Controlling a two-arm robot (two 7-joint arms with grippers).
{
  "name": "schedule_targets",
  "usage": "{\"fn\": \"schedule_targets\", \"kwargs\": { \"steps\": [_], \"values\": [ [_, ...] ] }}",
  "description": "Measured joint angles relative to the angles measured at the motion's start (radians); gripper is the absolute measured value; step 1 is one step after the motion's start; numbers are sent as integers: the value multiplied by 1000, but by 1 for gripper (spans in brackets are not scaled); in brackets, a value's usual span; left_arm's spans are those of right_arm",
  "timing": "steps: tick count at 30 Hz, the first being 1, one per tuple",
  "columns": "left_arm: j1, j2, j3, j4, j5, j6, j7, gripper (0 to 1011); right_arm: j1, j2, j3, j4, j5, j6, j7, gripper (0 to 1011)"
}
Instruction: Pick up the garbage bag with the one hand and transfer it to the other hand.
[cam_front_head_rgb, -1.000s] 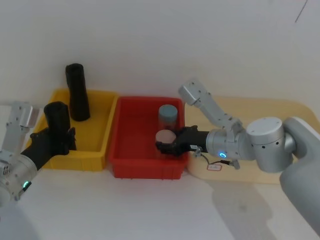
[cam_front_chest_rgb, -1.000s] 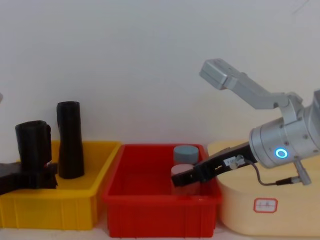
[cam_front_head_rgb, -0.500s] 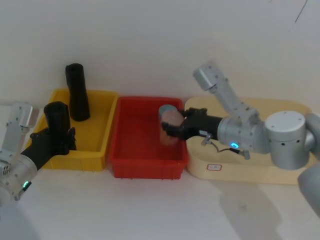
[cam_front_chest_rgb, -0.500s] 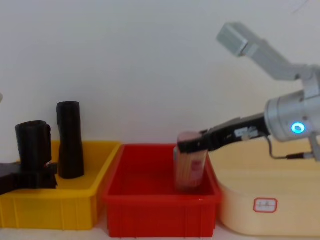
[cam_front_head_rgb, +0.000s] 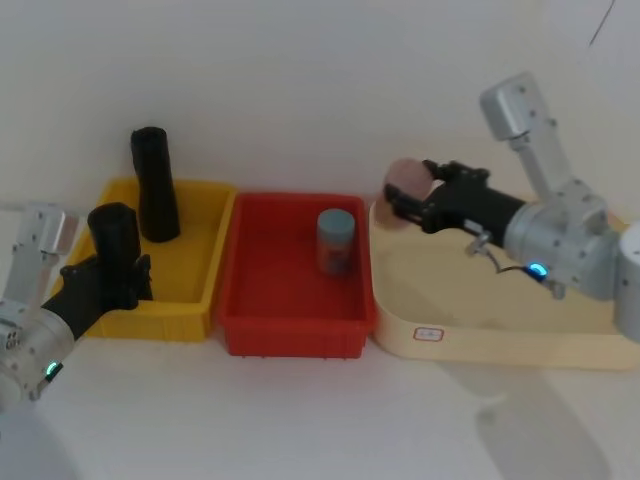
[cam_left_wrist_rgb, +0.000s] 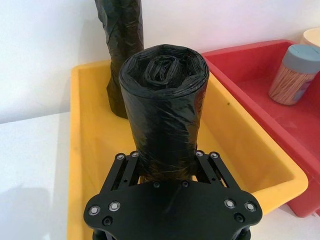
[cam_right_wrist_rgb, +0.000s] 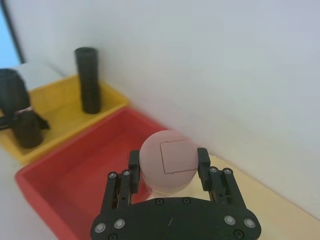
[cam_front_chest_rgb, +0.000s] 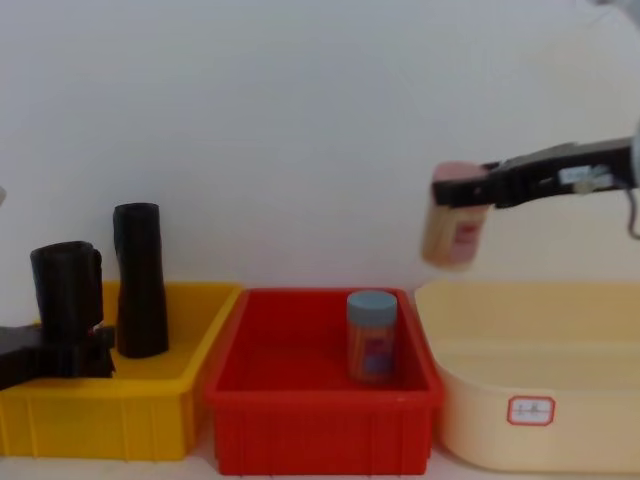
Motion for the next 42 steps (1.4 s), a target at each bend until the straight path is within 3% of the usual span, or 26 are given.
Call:
{"fn": "schedule_targets", "kwargs": {
  "steps": [13,29,35,42],
  "values": [
    [0,0,0,0,0,0,0,410,-130,62,145,-138,0,-9,-115,658],
    [0,0,0,0,0,0,0,410,-272,111,328,-175,3,-34,-212,658],
    [0,0,0,0,0,0,0,410,-302,119,368,-175,6,-41,-229,658],
    [0,0,0,0,0,0,0,410,-315,122,383,-175,6,-42,-236,658]
  ]
}}
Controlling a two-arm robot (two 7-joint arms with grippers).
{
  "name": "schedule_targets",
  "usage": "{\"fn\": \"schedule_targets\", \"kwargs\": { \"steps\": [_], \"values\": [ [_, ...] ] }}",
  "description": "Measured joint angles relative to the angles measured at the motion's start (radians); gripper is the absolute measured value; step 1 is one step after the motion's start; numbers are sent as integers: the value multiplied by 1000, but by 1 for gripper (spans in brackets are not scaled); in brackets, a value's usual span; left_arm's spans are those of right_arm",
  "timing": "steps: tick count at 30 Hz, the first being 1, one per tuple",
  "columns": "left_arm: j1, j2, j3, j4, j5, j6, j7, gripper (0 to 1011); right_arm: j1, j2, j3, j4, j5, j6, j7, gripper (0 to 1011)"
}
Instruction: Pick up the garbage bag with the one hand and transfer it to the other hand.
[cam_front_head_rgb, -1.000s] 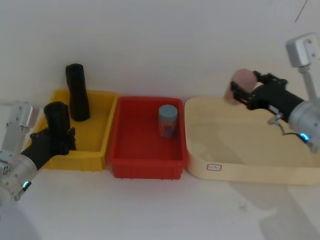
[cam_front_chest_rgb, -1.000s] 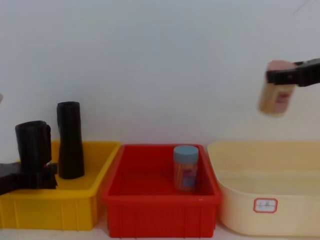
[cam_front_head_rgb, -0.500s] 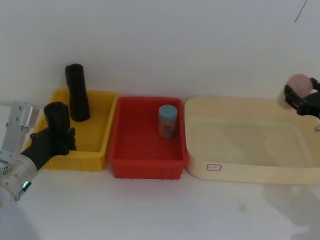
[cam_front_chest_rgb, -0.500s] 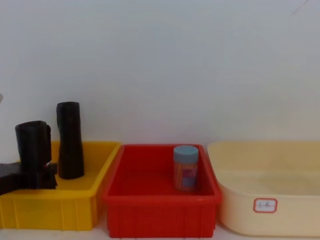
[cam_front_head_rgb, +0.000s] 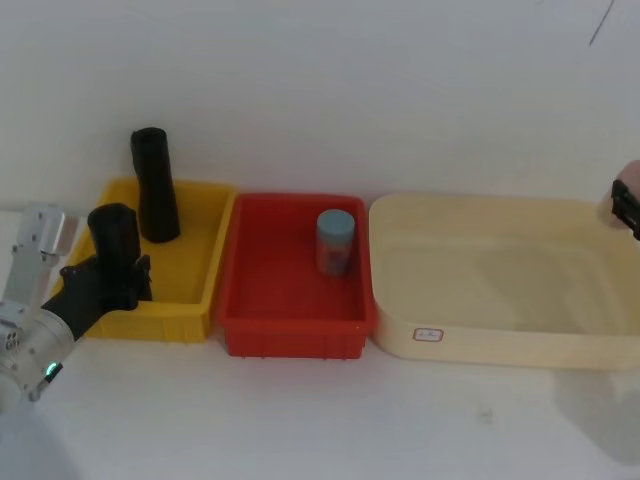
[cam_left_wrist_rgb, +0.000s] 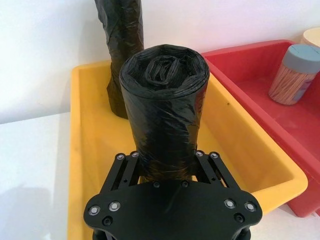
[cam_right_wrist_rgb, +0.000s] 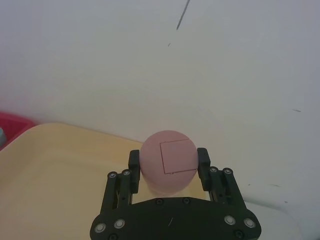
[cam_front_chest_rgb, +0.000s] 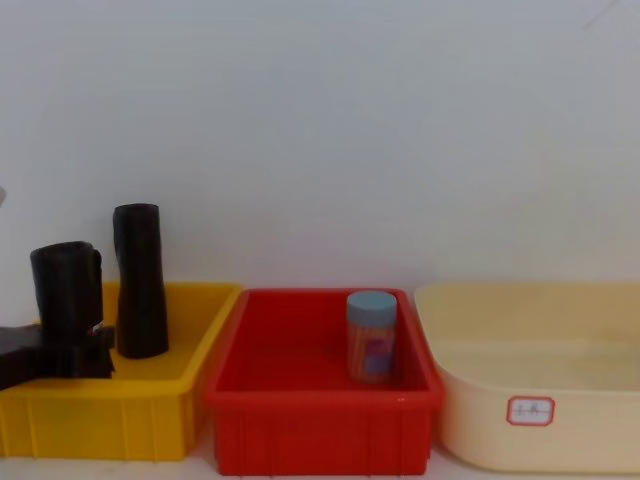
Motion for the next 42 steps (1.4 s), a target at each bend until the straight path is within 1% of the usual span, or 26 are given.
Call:
{"fn": "schedule_targets", "kwargs": {
  "steps": [2,5,12,13,17,21,22,24,25,27,28,32,38,42],
  "values": [
    [0,0,0,0,0,0,0,410,0,-1,-2,1,0,0,1,658],
    [0,0,0,0,0,0,0,410,1,-6,-14,6,-3,0,7,658],
    [0,0,0,0,0,0,0,410,22,-31,-66,30,-19,9,23,658],
    [0,0,0,0,0,0,0,410,28,-38,-80,38,-23,11,26,658],
    [0,0,0,0,0,0,0,410,38,-50,-102,52,-32,15,33,658],
    [0,0,0,0,0,0,0,410,47,-59,-119,63,-38,18,37,724],
    [0,0,0,0,0,0,0,410,49,-62,-125,67,-40,19,39,787],
    [0,0,0,0,0,0,0,410,52,-65,-129,70,-41,20,40,824],
    [0,0,0,0,0,0,0,410,54,-67,-133,72,-43,21,41,876],
    [0,0,0,0,0,0,0,410,55,-69,-137,74,-44,22,41,900],
    [0,0,0,0,0,0,0,410,57,-71,-141,76,-45,22,42,955],
    [0,0,0,0,0,0,0,410,60,-74,-148,80,-48,23,45,1001],
    [1,-2,-4,-5,0,-1,-1,410,64,-78,-155,85,-50,24,47,1000],
    [5,-2,-12,-25,-4,-8,-6,410,65,-80,-158,87,-51,25,47,1000]
  ]
}}
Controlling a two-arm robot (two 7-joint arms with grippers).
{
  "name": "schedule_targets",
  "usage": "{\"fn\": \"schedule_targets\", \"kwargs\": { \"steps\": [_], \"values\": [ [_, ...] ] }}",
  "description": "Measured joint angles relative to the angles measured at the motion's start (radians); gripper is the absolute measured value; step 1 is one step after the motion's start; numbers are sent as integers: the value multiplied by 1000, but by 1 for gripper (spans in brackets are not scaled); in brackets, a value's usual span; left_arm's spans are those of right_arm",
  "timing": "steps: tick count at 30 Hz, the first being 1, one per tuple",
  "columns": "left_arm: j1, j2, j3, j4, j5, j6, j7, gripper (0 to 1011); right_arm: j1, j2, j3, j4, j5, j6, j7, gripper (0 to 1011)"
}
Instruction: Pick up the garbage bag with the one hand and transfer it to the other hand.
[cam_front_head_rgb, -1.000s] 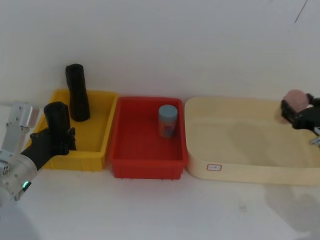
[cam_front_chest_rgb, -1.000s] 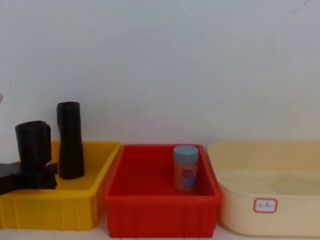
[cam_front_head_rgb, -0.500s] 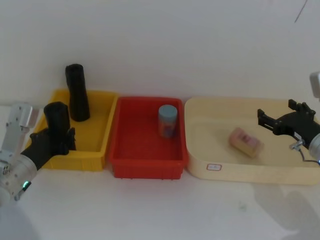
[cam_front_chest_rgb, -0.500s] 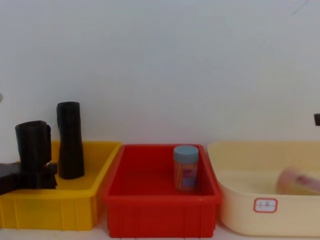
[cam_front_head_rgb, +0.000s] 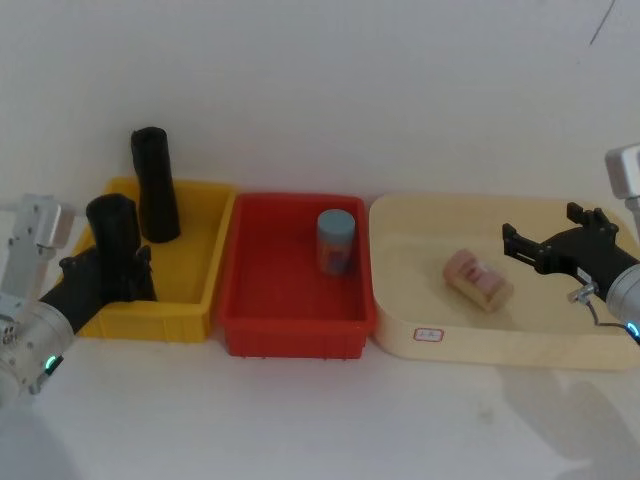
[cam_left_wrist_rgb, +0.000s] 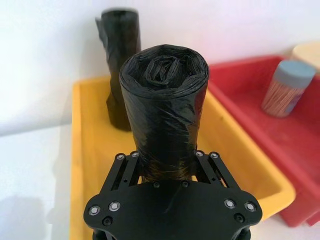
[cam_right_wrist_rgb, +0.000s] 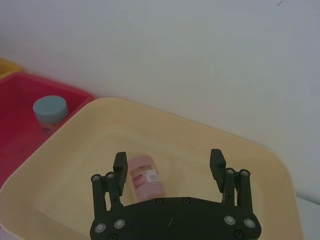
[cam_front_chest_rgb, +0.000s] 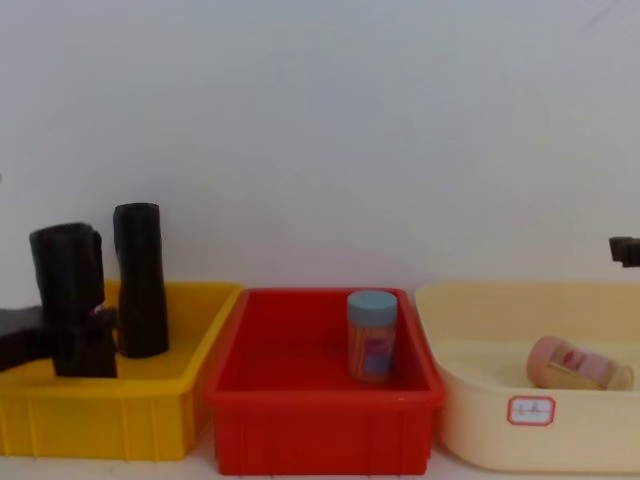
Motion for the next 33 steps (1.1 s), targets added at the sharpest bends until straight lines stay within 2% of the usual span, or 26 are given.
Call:
{"fn": "schedule_targets", "kwargs": {
  "steps": [8,16,19,22,26,32,33],
  "values": [
    [15,4,-31,-77,-41,-18,-36,410,2,-2,-4,3,-1,1,1,999],
    [26,22,-66,-160,-117,-40,-119,410,3,-3,-6,4,-2,1,2,1000],
    [25,31,-72,-169,-141,-45,-152,410,3,-4,-6,4,-2,1,2,1000],
    [16,44,-77,-167,-167,-46,-195,410,3,-4,-7,5,-3,1,2,999],
    [4,53,-77,-150,-183,-45,-221,410,4,-4,-7,5,-3,1,2,999],
    [-46,62,-55,-73,-193,-30,-266,410,4,-5,-7,5,-3,1,2,1000],
    [-69,63,-43,-39,-192,-26,-282,410,4,-5,-7,5,-3,1,2,1000]
  ]
}}
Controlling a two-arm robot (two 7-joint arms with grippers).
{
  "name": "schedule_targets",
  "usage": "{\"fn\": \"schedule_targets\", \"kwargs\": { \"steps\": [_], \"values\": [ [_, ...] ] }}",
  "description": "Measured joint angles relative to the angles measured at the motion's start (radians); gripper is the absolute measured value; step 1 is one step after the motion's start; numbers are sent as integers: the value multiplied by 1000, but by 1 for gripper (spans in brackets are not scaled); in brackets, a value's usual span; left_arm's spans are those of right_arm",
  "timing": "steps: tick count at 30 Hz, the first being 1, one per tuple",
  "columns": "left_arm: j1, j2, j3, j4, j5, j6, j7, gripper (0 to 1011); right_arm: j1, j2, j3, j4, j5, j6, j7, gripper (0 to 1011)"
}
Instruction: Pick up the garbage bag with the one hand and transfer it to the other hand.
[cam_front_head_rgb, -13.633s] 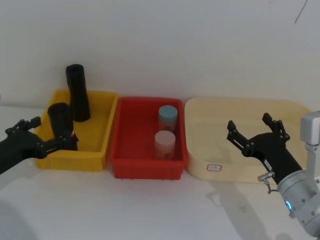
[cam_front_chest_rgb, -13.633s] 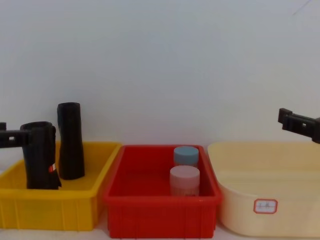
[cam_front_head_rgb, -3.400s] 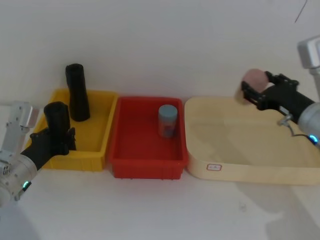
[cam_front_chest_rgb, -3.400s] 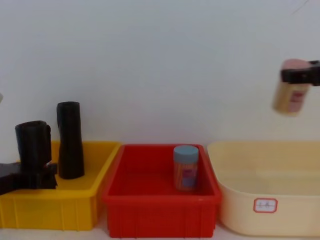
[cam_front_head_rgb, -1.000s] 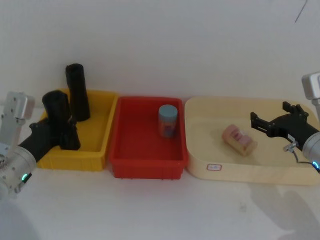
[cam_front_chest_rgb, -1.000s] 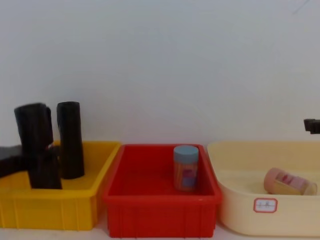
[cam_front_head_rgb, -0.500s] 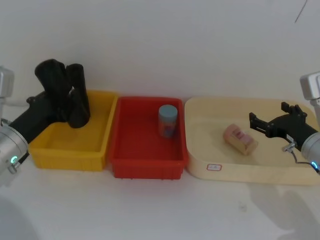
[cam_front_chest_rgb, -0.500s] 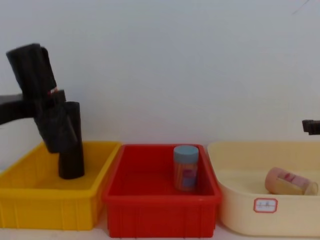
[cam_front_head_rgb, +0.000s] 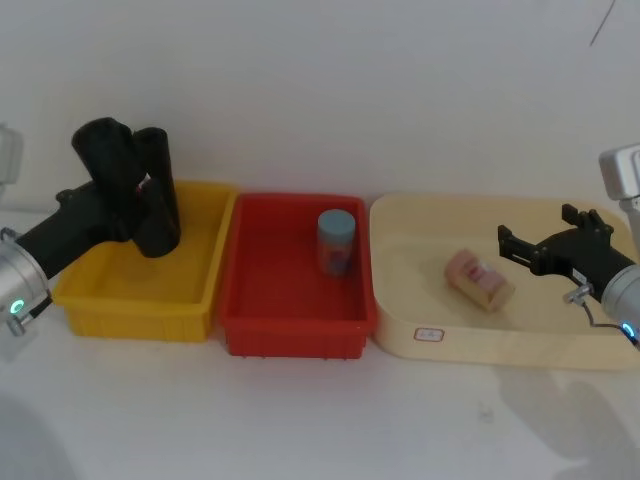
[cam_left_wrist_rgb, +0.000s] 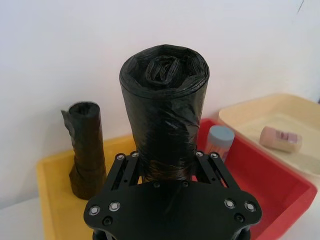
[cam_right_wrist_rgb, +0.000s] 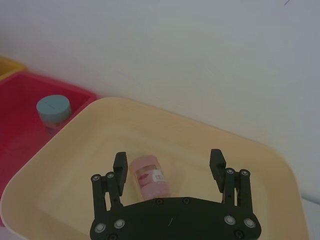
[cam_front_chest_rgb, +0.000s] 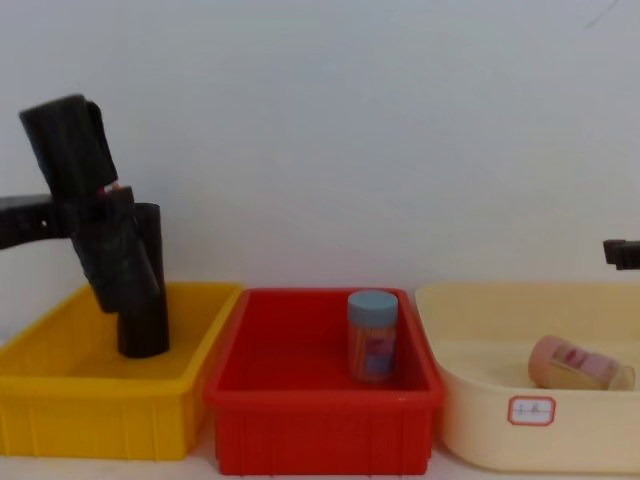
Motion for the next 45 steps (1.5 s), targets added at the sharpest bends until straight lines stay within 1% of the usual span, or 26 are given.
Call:
{"fn": "schedule_targets", "kwargs": {
  "steps": [2,3,6,8,11,13,14,16,18,21,22,27,28,31,34,35,36,37,38,41,44,45],
  "values": [
    [-22,-1,12,31,1,3,-14,410,-1,0,1,-3,0,-1,1,999],
    [-48,-3,26,68,5,5,-30,410,-1,0,1,-5,0,-2,2,999],
    [-83,-8,46,117,11,7,-55,410,-4,0,5,-15,0,-9,5,1000],
    [-132,-18,76,186,22,6,-96,410,-8,1,10,-28,1,-18,8,1000],
    [-166,-26,96,233,30,4,-124,410,-12,2,16,-43,2,-28,13,1000],
    [-205,-36,119,284,38,-1,-151,410,-20,4,25,-66,7,-43,21,999],
    [-226,-43,133,313,44,-6,-172,410,-20,4,25,-66,7,-43,21,999],
    [-237,-46,139,326,47,-8,-182,410,-27,6,34,-89,13,-55,28,1000],
    [-283,-62,168,384,58,-18,-217,410,-35,9,43,-110,23,-69,39,1000],
    [-312,-73,188,420,67,-28,-247,410,-45,14,57,-140,38,-85,54,999],
    [-335,-82,202,447,72,-34,-265,410,-47,15,60,-146,43,-89,60,999],
    [-400,-110,245,521,89,-58,-331,410,-61,24,75,-181,69,-112,91,1000],
    [-400,-110,245,521,89,-58,-331,410,-62,26,76,-185,73,-115,96,1000],
    [-444,-131,273,568,99,-79,-382,410,-64,33,77,-196,88,-128,119,1000],
    [-467,-142,286,592,103,-90,-409,410,-63,40,74,-201,100,-138,143,1000],
    [-484,-150,297,610,105,-99,-431,410,-63,42,72,-202,104,-141,151,1000],
    [-494,-154,301,617,106,-103,-440,410,-60,46,67,-203,109,-145,164,999],
    [-499,-158,305,624,107,-107,-450,410,-60,46,67,-203,109,-145,164,1000],
    [-515,-166,313,641,108,-115,-469,410,-58,49,61,-204,113,-147,175,1000],
    [-536,-180,325,663,109,-129,-501,410,-50,54,46,-203,121,-149,199,1000],
    [-576,-206,344,709,111,-152,-548,410,-40,58,28,-198,128,-150,222,1000],
    [-583,-212,348,719,112,-159,-560,410,-40,58,28,-198,128,-150,222,1000]
  ]
}}
